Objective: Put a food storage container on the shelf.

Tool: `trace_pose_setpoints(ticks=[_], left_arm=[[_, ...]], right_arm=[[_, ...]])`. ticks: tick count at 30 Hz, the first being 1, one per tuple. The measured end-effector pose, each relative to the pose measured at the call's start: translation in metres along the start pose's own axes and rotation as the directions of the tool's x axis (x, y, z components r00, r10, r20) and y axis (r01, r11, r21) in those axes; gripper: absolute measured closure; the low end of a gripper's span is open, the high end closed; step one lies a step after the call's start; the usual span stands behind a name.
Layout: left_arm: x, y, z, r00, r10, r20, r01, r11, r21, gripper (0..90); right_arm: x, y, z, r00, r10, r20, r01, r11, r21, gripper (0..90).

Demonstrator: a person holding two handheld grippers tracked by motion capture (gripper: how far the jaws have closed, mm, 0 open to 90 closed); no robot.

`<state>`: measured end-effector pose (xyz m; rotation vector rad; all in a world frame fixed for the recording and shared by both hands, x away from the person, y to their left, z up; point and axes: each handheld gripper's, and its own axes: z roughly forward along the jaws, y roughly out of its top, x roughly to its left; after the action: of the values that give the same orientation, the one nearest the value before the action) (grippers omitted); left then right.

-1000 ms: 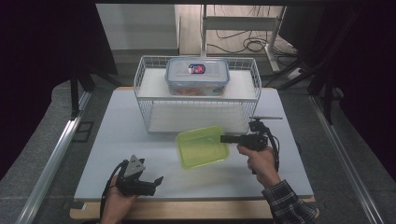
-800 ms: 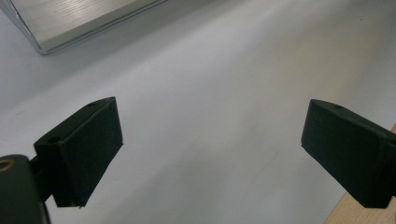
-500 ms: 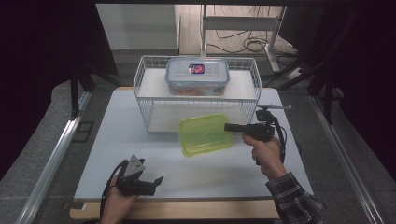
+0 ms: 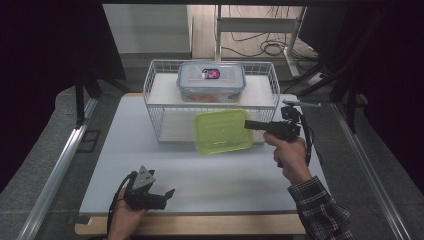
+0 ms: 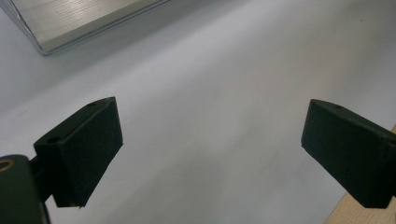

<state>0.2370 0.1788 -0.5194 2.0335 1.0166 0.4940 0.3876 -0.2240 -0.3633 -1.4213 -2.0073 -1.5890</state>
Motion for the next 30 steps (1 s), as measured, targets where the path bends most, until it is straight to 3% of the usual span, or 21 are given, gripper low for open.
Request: trace_pose_setpoints(ticks=[17, 30], left_arm=[[0.000, 0.000, 0.000, 1.0000, -0.007, 0.002, 0.007, 0.9999, -0.007, 4.8], [0.001, 0.000, -0.001, 0.9998, -0.016, 0.012, 0.016, 0.9998, -0.015, 4.0]], right_arm=[[0.025, 0.040, -0.014, 0.9997, 0.002, -0.025, -0.003, 0.997, -0.072, 80.3], [0.046, 0.075, -0.017, 0.9997, -0.023, -0.006, 0.022, 0.994, -0.111, 80.3]])
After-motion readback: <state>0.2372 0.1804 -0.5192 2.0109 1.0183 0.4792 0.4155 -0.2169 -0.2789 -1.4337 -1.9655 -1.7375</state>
